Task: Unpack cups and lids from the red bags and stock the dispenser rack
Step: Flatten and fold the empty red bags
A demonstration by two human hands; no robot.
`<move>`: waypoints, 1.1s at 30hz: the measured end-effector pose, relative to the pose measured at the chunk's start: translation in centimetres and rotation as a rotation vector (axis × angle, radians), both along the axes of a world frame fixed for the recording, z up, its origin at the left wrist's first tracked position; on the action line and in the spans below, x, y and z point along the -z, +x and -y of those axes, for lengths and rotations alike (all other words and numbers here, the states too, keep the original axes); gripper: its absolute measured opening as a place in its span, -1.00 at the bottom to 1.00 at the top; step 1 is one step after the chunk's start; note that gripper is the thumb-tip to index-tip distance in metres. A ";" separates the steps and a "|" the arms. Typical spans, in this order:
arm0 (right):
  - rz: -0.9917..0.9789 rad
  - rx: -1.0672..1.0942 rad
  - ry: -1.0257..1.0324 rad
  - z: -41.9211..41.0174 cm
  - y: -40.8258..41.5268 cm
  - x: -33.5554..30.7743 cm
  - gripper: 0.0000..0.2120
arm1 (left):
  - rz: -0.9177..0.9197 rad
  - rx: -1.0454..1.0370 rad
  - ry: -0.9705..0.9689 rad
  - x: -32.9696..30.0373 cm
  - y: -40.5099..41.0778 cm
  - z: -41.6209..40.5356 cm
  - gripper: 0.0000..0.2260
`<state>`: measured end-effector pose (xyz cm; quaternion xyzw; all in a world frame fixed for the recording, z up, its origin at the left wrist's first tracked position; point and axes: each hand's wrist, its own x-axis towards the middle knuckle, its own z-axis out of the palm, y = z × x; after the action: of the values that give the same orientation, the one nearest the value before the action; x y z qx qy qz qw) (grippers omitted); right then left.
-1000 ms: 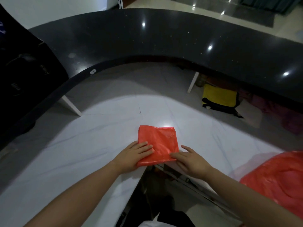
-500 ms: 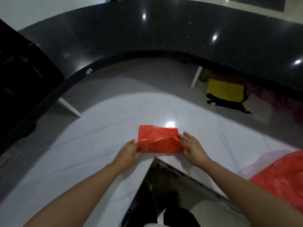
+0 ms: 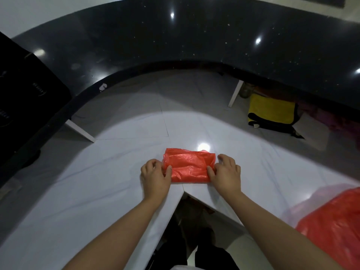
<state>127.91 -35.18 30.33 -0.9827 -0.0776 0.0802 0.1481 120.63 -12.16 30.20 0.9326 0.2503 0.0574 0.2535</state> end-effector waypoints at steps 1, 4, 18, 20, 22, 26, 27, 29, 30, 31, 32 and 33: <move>0.009 0.000 -0.012 -0.2 -0.2 0.0 -0.64 | 0.029 0.002 0.023 -0.2 0.3 0.0 -0.70; 0.029 0.017 -0.011 -0.4 -0.4 0.1 -0.66 | 0.166 0.382 0.253 -0.4 1.3 0.7 -0.59; 0.096 -0.175 0.246 -6.2 0.3 -1.4 -0.51 | -0.173 0.641 0.373 2.7 3.3 2.6 -0.43; -0.024 -0.190 0.182 -6.9 0.5 -0.5 -0.46 | -0.187 0.633 0.394 2.7 3.2 2.7 -0.40; -0.066 -0.198 0.081 -6.6 0.7 0.7 -0.45 | -0.167 0.596 0.376 2.7 3.2 2.9 -0.44; 0.014 -0.230 -0.015 -5.5 0.6 2.1 -0.43 | -0.128 0.583 0.338 3.0 3.1 2.8 -0.48; 0.030 -0.230 -0.025 -5.4 0.6 2.4 -0.44 | -0.119 0.582 0.331 3.1 3.1 2.7 -0.48; 0.050 -0.226 -0.058 -5.4 0.6 2.6 -0.44 | -0.106 0.581 0.317 3.1 3.1 2.7 -0.48; 0.052 -0.226 -0.073 -5.4 0.6 2.7 -0.43 | -0.104 0.580 0.311 3.1 3.1 2.7 -0.48; 0.051 -0.229 -0.086 -5.5 0.5 2.7 -0.42 | -0.105 0.578 0.306 3.1 3.1 2.7 -0.47; 0.050 -0.233 -0.100 -5.5 0.5 2.8 -0.42 | -0.107 0.578 0.301 3.2 3.2 2.7 -0.47; 0.047 -0.238 -0.111 -5.5 0.5 2.8 -0.43 | -0.111 0.575 0.299 3.2 3.2 2.7 -0.47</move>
<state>128.41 -29.69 27.48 -0.9748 -0.1927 0.0782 0.0808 123.85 -14.86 26.96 0.9937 -0.0210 -0.0313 0.1058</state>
